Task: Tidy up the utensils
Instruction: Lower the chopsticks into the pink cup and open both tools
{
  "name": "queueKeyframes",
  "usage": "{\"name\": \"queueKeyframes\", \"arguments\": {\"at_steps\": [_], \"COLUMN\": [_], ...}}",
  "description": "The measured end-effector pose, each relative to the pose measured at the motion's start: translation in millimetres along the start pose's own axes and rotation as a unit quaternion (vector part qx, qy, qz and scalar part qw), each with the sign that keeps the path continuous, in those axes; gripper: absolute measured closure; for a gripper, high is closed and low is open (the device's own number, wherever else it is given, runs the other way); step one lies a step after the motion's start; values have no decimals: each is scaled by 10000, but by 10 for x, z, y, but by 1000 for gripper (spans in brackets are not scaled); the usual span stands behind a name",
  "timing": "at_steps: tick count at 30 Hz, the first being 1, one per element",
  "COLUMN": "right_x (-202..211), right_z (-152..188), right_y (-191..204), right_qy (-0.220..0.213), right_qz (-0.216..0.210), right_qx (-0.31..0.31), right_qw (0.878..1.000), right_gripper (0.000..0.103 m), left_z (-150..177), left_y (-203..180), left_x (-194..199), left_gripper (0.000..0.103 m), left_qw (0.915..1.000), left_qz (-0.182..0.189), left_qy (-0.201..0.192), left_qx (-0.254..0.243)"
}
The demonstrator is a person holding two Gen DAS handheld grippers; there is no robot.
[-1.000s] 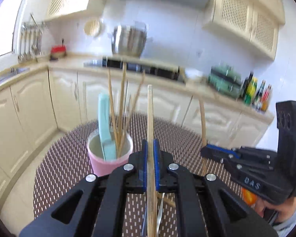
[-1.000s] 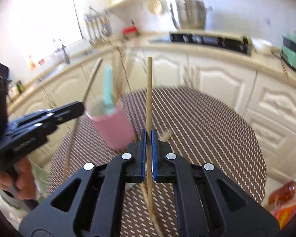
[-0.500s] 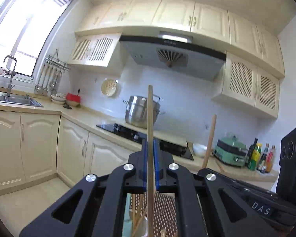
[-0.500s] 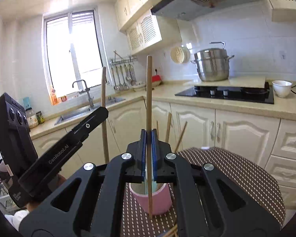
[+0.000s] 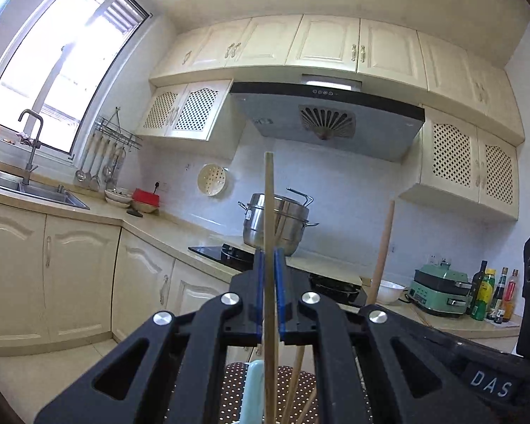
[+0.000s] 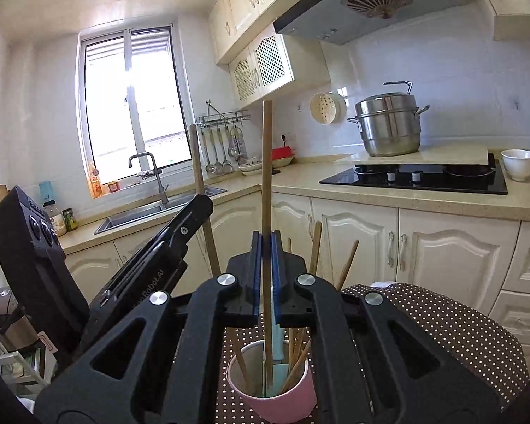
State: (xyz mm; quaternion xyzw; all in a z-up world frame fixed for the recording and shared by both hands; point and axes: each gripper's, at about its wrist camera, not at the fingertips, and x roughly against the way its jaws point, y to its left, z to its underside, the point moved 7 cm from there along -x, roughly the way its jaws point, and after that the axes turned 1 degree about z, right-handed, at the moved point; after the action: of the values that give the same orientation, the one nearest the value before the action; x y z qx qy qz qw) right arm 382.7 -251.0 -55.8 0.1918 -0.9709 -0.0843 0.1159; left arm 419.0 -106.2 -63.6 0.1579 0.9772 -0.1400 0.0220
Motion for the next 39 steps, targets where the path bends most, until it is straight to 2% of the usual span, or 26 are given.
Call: {"name": "queueKeyframes", "arguments": {"at_steps": [5, 15, 16, 18, 21, 28, 39], "right_x": [-44, 32, 38, 48, 65, 86, 29], "right_z": [166, 348, 366, 386, 408, 455, 633], "right_y": [-14, 0, 5, 14, 19, 51, 61], "right_qy": [153, 301, 319, 342, 375, 439, 683], "right_qz": [51, 230, 229, 250, 270, 302, 417], "right_qx": [-6, 38, 30, 38, 17, 6, 31], "right_qw": [9999, 9993, 9992, 9991, 9989, 9986, 9968], "right_gripper": [97, 97, 97, 97, 97, 97, 97], "left_z": [140, 376, 380, 376, 341, 377, 392], "left_y": [12, 100, 106, 134, 168, 254, 215], "left_x": [47, 241, 256, 308, 406, 538, 684], "left_gripper": [97, 95, 92, 62, 53, 47, 45], "left_qw": [9998, 9966, 9962, 9957, 9955, 9859, 9784], "left_qz": [40, 76, 77, -57, -185, -911, -1078], "left_qy": [168, 811, 855, 908, 901, 1203, 1437], "left_qx": [-70, -133, -139, -179, -237, -727, -1028]}}
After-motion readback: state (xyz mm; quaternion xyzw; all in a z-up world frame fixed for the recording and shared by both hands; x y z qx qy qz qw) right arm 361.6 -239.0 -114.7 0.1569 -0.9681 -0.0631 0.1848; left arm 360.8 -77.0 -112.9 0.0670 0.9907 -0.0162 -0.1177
